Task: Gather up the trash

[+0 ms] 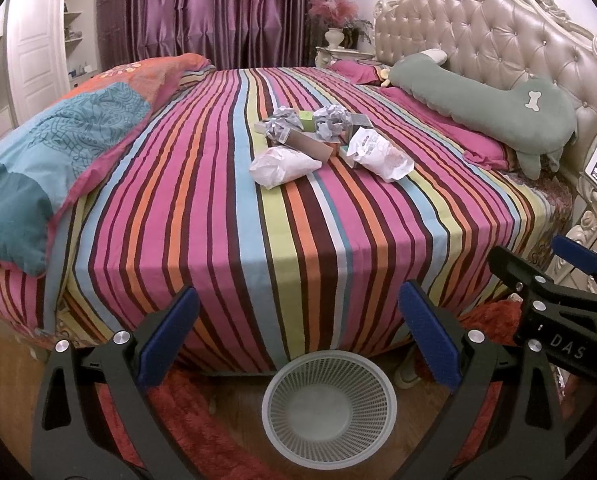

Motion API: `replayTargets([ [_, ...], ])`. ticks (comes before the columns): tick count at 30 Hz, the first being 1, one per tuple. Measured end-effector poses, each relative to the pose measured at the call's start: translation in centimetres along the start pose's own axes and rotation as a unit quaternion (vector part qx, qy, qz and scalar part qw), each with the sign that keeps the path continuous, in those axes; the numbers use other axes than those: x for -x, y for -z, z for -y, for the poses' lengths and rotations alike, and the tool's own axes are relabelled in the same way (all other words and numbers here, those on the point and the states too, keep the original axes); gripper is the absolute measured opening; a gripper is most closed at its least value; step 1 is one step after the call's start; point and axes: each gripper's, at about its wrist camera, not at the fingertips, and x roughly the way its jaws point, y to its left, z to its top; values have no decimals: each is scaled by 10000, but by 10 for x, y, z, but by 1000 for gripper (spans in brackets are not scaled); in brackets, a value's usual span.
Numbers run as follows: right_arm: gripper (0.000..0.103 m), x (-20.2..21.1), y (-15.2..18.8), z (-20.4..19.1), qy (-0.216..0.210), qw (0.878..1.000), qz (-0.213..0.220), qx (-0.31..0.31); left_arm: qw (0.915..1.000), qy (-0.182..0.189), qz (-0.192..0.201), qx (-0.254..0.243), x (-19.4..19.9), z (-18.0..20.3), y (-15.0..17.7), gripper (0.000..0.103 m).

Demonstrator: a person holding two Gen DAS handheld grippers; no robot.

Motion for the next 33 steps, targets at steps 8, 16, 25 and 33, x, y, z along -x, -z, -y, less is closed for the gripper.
replayTargets([
  [8,96,0,2,-2,-11,10000,-40,0,10000,-8,13,6,1,0,0,97],
  [16,96,1,2,-1,0,10000,-28,-1,10000,-6,22,5,1,0,0,97],
  [25,95,2,3,-1,-31,10000,-43,-7,9999,-45,106,-52,8,6,-5,97],
  [33,95,1,3,1,-52,9999,-81,-44,9999,-41,103,-77,9,9,-5,97],
])
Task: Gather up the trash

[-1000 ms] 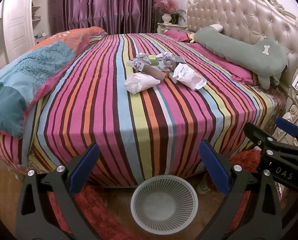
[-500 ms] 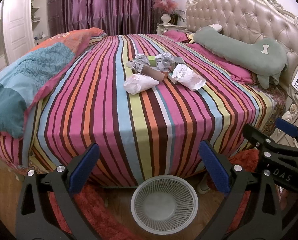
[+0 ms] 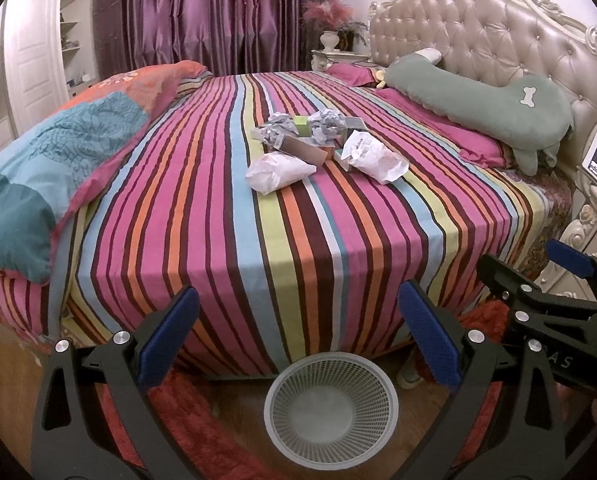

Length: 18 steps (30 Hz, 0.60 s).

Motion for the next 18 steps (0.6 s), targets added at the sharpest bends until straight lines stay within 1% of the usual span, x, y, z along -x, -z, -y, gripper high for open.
replayTargets([
  [18,96,-2,4,1,3,10000,-2,19,10000,20,-13,8,-1,2,2,97],
])
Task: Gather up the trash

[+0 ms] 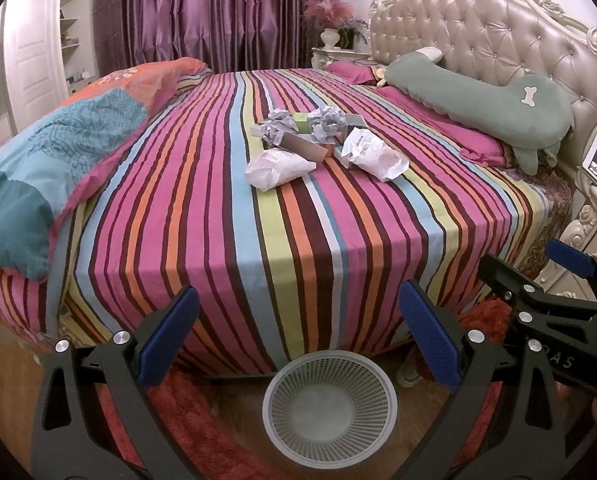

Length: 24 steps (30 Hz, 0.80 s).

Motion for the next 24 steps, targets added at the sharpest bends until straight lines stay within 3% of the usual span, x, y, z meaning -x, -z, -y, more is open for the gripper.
replayTargets([
  [24,96,-30,-7,7,-171,9995,-224,-136,9992,70,-375,108,-48,-13,-6,97],
])
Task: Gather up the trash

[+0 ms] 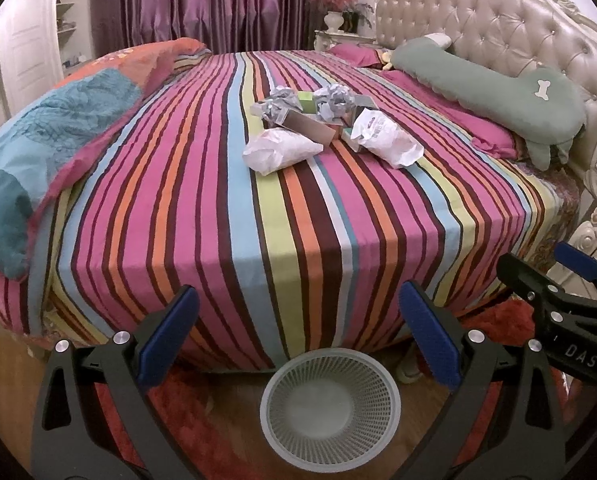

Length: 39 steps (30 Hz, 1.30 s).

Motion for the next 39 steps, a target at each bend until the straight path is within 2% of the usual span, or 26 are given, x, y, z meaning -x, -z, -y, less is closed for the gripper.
replayTargets([
  [19,95,-53,-37,9,-145,9998,32,107,9996,-160,-250,-18,-71,-15,-39,97],
  [30,95,-98,-72,23,-625,9977,-113,255,9994,-237,-261,-70,-120,-35,-78,97],
  [39,95,-144,-113,18,-907,9919,-223,857,9979,-140,-186,-609,-159,-34,-119,97],
])
